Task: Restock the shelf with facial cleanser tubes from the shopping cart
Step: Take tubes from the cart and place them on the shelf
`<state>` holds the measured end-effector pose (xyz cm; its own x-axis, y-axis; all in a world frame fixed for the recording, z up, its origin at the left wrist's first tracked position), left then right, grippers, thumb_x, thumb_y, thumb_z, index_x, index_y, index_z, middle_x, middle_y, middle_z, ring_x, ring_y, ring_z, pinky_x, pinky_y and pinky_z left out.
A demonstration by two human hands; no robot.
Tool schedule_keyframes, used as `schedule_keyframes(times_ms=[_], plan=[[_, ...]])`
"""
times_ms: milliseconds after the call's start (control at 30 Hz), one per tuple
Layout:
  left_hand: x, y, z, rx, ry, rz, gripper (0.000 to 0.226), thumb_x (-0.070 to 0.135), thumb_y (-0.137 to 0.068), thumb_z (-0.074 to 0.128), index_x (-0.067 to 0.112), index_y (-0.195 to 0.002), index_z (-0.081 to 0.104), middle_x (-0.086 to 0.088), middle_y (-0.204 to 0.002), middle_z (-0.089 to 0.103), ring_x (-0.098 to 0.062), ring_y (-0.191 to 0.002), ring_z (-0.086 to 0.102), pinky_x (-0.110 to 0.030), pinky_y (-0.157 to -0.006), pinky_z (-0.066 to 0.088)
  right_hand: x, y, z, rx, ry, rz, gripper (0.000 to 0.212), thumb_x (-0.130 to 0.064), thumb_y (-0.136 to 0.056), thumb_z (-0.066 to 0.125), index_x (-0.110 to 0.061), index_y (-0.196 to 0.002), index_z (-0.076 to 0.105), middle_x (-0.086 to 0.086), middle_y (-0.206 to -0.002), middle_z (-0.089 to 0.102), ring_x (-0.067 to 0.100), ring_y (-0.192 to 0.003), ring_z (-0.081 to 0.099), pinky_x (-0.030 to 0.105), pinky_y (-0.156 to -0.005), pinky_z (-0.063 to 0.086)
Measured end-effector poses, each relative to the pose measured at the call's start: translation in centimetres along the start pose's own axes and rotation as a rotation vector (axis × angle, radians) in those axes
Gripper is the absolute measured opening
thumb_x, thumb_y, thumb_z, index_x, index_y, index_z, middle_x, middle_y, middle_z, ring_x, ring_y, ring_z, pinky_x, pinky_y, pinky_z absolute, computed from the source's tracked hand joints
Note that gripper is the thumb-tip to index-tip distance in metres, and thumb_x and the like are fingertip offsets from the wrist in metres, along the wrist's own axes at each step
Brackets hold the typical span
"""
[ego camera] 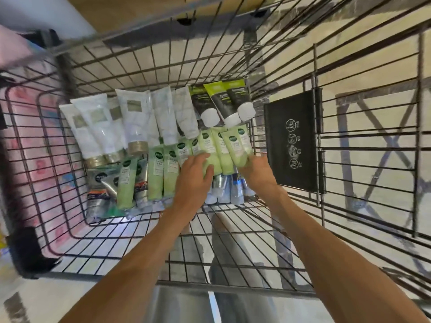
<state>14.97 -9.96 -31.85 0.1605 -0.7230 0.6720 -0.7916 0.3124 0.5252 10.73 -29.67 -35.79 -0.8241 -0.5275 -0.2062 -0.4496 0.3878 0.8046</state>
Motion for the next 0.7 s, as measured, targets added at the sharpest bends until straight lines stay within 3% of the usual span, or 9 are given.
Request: schedule_keyframes(times_ms=[133, 233, 300, 367, 467, 567, 700], plan=[[1.4, -0.7, 0.8, -0.017, 0.087, -0.052, 0.037, 0.027, -0.104, 0.056, 0.014, -0.138, 0.057, -0.003, -0.128, 0.065, -0.017, -0.106, 0.064, -0.038, -0.095, 0.054, -0.1, 2.2, 0.0, -0.112, -0.320, -0.002, 0.035, -0.013, -0.093, 0.072, -0.006, -0.124, 0.059, 0.009, -0.111, 0.065, 0.021, -0.093, 0.062, 0.020, -0.065, 0.047], [2.5, -1.0, 1.3, -0.028, 0.209, -0.135, 0.037, 0.033, -0.104, 0.057, 0.015, -0.136, 0.056, 0.007, -0.117, 0.067, -0.009, -0.096, 0.067, -0.031, -0.086, 0.054, -0.3, 4.5, 0.5, -0.143, -0.566, -0.048, 0.037, -0.007, -0.090, 0.075, -0.001, -0.122, 0.059, 0.014, -0.108, 0.067, 0.022, -0.094, 0.062, 0.020, -0.074, 0.052], [2.6, -1.1, 1.4, -0.034, 0.341, -0.209, 0.036, 0.036, -0.101, 0.062, 0.017, -0.130, 0.055, 0.009, -0.109, 0.069, -0.008, -0.094, 0.070, -0.031, -0.083, 0.057, -0.6, 5.6, 1.1, -0.194, -0.629, -0.119, 0.037, -0.004, -0.088, 0.077, -0.004, -0.120, 0.059, 0.010, -0.104, 0.066, 0.019, -0.092, 0.062, 0.029, -0.084, 0.053], [2.2, -1.1, 1.2, -0.016, 0.409, -0.254, 0.034, 0.034, -0.098, 0.067, 0.017, -0.127, 0.055, 0.009, -0.106, 0.070, -0.008, -0.094, 0.070, -0.022, -0.076, 0.056, -1.2, 6.3, 1.4, -0.239, -0.650, -0.186, 0.035, -0.002, -0.088, 0.076, -0.007, -0.119, 0.060, 0.002, -0.101, 0.066, 0.012, -0.087, 0.063, 0.027, -0.084, 0.053], [1.3, -0.9, -0.1, 0.026, 0.421, -0.261, 0.028, 0.035, -0.098, 0.067, 0.024, -0.123, 0.058, 0.015, -0.101, 0.069, 0.004, -0.086, 0.068, -0.011, -0.066, 0.052, -1.7, 6.2, 1.4, -0.251, -0.700, -0.162, 0.029, -0.008, -0.095, 0.069, -0.004, -0.124, 0.064, 0.008, -0.113, 0.070, 0.015, -0.100, 0.066, 0.027, -0.092, 0.054], [-0.1, -0.4, -1.9, 0.048, 0.426, -0.279, 0.026, 0.035, -0.097, 0.068, 0.027, -0.120, 0.059, 0.017, -0.102, 0.067, 0.007, -0.084, 0.066, -0.013, -0.068, 0.054, -1.5, 4.8, 0.7, -0.083, -0.525, -0.125, 0.026, -0.017, -0.100, 0.064, -0.007, -0.123, 0.064, 0.004, -0.110, 0.068, 0.020, -0.100, 0.066, 0.020, -0.080, 0.050], [-2.2, 0.6, -3.7, 0.049, 0.385, -0.304, 0.035, 0.039, -0.096, 0.069, 0.026, -0.126, 0.056, 0.022, -0.104, 0.063, 0.007, -0.090, 0.063, -0.008, -0.066, 0.049, -2.1, 2.5, 0.9, 0.028, -0.366, -0.065, 0.032, -0.025, -0.101, 0.061, -0.009, -0.128, 0.058, 0.002, -0.111, 0.062, 0.019, -0.099, 0.059, 0.030, -0.082, 0.044]])
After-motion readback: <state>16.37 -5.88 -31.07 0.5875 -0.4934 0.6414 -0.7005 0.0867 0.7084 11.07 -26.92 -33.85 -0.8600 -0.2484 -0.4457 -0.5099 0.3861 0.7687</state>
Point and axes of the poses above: each hand's wrist, its own y-axis away from the middle knuckle, its own z-axis out of the palm, x = y × z, the point moved 4 cm from there along -y, towards the middle knuckle
